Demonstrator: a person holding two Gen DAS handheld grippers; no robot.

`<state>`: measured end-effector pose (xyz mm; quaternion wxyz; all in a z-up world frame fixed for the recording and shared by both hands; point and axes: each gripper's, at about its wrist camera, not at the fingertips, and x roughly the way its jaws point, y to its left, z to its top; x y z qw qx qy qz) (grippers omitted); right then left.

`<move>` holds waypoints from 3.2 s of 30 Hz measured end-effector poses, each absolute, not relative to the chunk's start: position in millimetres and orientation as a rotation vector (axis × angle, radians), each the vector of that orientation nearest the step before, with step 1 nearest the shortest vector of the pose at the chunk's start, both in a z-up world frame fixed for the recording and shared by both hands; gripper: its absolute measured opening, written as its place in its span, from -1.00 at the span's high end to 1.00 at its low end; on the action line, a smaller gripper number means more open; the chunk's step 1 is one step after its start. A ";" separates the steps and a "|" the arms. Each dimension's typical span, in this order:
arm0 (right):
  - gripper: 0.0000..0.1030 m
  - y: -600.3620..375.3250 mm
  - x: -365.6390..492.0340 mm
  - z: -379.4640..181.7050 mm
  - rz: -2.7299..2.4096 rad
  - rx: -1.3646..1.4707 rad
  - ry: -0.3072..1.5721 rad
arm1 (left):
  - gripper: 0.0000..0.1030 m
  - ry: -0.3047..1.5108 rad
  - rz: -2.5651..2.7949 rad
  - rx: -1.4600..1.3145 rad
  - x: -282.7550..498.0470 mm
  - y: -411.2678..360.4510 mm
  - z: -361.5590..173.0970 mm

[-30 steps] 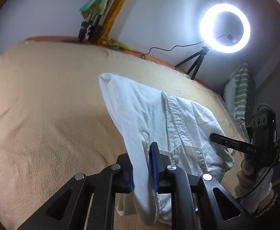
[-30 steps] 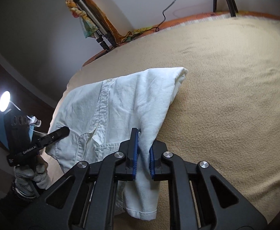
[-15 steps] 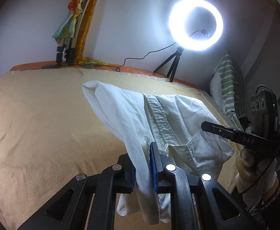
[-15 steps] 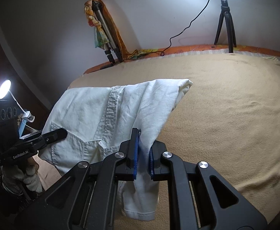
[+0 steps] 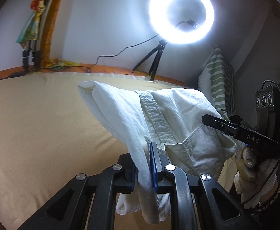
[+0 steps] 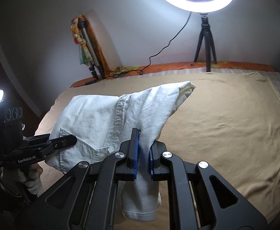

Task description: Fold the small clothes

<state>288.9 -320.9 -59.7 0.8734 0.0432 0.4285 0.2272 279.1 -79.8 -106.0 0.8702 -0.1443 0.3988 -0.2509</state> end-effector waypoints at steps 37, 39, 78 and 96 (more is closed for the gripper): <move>0.46 -464.6 475.3 -106.3 0.057 -0.078 0.919 | 0.20 0.817 -0.514 -0.116 441.3 -270.2 -136.6; 0.27 -466.6 472.3 -102.1 0.055 -0.063 0.929 | 0.03 0.811 -0.506 -0.098 436.5 -267.3 -134.7; -0.07 -360.6 259.9 8.2 0.041 0.050 0.776 | -0.72 0.587 -0.486 -0.017 219.1 -140.2 -28.3; -0.94 -344.3 230.8 11.3 -0.047 0.026 0.671 | -0.99 0.557 -0.409 0.115 180.4 -124.0 -45.2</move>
